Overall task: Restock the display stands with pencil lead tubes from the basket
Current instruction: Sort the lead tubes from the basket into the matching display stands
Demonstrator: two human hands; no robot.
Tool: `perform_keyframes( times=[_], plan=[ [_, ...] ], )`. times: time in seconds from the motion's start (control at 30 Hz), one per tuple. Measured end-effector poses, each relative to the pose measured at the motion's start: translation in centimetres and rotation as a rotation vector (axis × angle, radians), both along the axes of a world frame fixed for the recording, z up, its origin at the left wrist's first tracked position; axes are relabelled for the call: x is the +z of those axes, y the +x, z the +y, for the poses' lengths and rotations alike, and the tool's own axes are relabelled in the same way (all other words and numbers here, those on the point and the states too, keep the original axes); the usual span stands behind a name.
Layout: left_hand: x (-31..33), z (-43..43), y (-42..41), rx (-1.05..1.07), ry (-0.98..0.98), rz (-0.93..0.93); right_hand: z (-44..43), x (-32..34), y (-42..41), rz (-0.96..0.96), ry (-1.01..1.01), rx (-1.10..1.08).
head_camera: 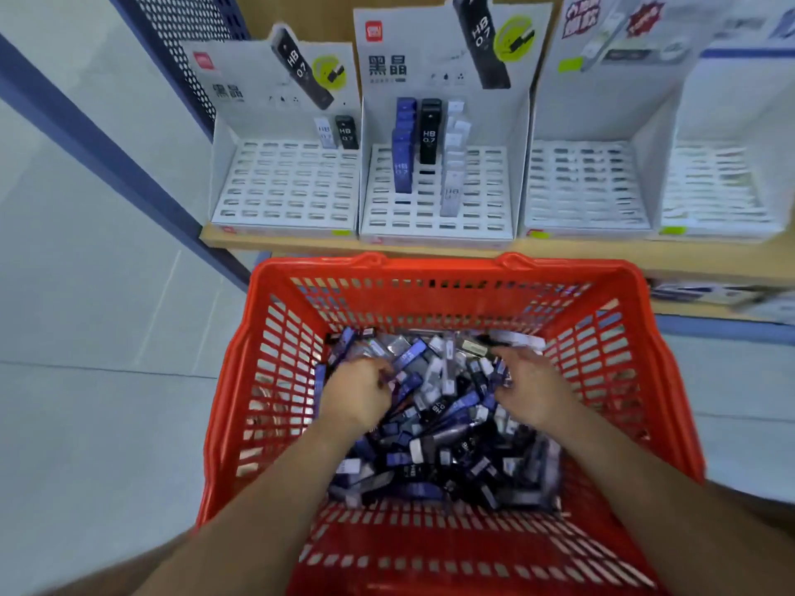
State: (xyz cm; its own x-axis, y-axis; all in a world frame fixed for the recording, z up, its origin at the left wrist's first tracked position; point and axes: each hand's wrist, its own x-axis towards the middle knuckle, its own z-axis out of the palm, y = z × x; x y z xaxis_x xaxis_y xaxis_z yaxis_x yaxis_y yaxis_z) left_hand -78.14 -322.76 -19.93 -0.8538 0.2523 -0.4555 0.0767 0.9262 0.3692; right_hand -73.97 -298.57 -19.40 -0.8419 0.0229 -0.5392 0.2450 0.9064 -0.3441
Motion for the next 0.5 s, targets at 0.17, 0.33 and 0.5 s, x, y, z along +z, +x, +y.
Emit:
perform_keyframes(
  times=[0.17,0.33,0.5],
  plan=[
    [-4.6,-1.7,3.9,-0.029,-0.151,-0.13,1.4,-3.3,1.5,-0.143,0.045,-0.114],
    [-5.0,-0.6,4.8,-0.081,-0.192,-0.177,0.7,-5.0,1.0,-0.213,0.108,-0.109],
    [-5.2,-0.3,4.3,-0.129,-0.273,-0.185,0.0,-4.9,0.4,-0.262,0.187,-0.075]
  ],
)
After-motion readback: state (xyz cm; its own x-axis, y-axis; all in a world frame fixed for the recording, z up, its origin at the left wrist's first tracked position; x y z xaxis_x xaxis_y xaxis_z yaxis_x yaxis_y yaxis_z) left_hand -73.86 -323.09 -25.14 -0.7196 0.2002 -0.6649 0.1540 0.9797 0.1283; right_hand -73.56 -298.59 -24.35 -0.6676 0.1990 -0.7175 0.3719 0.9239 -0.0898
